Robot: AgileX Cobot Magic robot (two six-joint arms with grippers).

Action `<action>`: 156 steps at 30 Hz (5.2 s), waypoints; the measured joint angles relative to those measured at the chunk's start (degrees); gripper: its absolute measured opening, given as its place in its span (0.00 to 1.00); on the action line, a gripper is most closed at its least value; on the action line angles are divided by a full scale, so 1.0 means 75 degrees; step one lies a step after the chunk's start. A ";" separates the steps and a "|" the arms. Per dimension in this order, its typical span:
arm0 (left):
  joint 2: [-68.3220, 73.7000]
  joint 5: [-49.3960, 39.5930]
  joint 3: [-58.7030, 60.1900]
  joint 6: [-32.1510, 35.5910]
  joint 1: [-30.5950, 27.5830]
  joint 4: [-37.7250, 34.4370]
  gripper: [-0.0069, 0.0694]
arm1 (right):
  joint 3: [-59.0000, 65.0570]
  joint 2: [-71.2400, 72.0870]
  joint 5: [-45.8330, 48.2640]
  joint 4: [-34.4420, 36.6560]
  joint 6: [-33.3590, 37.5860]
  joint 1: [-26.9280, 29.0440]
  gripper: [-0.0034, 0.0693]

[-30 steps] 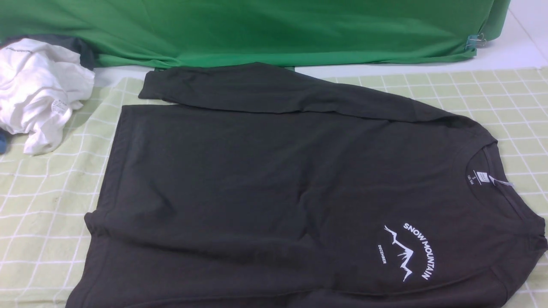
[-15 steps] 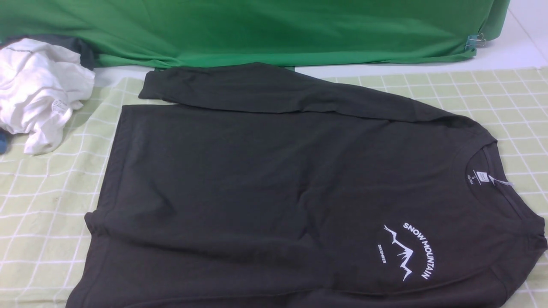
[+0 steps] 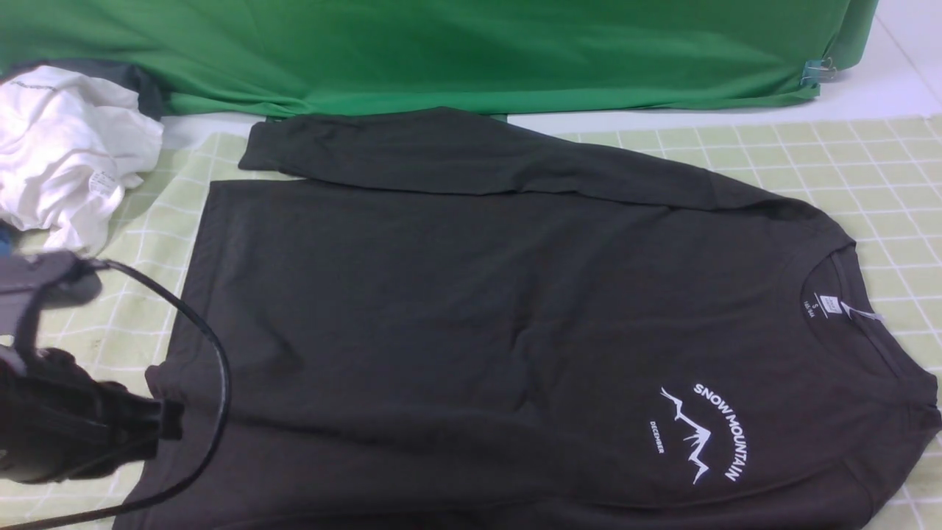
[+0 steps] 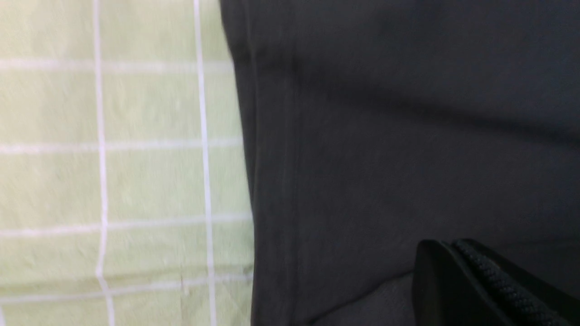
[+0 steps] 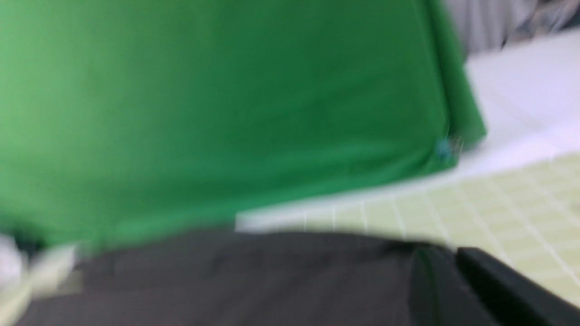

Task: Fold a long-sleeved shirt over a green coffee tablecloth.
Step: 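Grasp the left edge of the dark T-shirt lying flat on the table, then fold the left side of the black T-shirt inward over its body, then grab the top left corner of the dark shirt with the left gripper, then fold the left side of the dark shirt inward over its body with the left gripper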

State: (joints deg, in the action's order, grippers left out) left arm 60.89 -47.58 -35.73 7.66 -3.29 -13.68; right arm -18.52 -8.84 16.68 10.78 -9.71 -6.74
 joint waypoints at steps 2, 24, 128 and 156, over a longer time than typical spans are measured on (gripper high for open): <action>0.0262 0.0000 0.0000 0.0000 0.0000 0.0000 0.11 | -0.0755 -0.0790 0.0916 0.0000 0.0427 -0.0277 0.06; 0.1182 0.0659 0.1019 -0.2066 0.1508 0.1928 0.17 | -0.2251 -0.4589 0.2680 0.0031 0.1365 -0.2125 0.07; 1.0527 0.0472 -1.2011 -0.2768 0.0211 0.2264 0.78 | -0.2244 -0.4598 0.2752 0.0231 0.1539 -0.2143 0.23; 1.0810 -0.0438 -1.2421 -0.1963 0.0067 0.1271 0.14 | -0.2244 -0.4598 0.2819 0.0231 0.1539 -0.2143 0.25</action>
State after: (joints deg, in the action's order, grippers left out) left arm 141.97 -50.86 -128.89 -7.06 -2.79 -4.14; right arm -35.35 -43.33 37.83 12.51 1.84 -22.81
